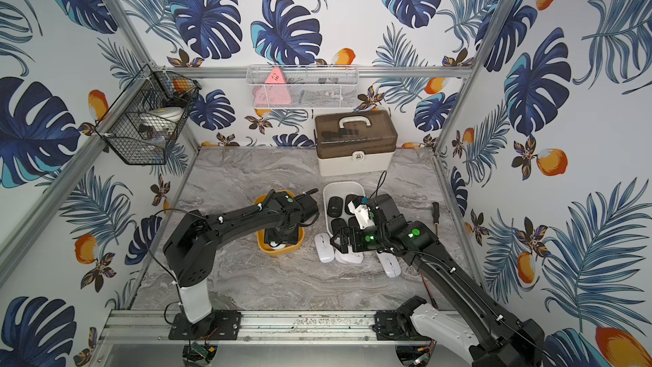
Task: Place the mice by color into the storage box
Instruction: Place the mouse in the storage box, then pick up the mouse from the center of the board.
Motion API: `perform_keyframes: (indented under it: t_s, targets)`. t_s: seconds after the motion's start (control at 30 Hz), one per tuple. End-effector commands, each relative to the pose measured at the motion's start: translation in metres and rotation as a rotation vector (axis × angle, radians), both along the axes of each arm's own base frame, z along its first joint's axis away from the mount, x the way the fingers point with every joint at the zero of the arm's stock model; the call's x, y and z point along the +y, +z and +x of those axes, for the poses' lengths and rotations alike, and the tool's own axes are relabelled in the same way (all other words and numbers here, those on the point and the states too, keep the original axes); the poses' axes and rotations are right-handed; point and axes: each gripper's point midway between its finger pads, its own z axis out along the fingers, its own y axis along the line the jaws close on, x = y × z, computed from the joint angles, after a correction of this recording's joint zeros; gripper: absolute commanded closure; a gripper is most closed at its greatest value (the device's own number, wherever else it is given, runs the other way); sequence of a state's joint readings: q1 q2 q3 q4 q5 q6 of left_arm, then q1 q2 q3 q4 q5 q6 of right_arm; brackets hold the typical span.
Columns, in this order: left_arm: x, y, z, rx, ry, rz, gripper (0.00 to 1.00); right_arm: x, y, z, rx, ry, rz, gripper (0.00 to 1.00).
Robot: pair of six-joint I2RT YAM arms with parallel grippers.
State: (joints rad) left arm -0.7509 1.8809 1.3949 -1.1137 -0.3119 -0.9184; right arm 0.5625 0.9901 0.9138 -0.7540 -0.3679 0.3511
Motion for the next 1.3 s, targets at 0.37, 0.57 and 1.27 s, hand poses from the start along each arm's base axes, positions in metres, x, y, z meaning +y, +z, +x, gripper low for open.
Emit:
perform_keyframes:
  t_s: [0.37, 0.57, 1.27]
  targets:
    - [0.014, -0.011, -0.002, -0.007, 0.048, 0.069, 0.27, -0.007, -0.020, -0.006, 0.047, 0.004, -0.054, 0.00]
    - [0.012, -0.004, -0.001, -0.032, 0.056, 0.040, 0.17, -0.008, -0.027, -0.011, 0.074, 0.020, -0.071, 0.00]
    - [-0.129, 0.136, -0.140, -0.329, -0.694, -0.508, 0.06, -0.043, -0.099, -0.026, 0.326, -0.320, -0.281, 0.00]
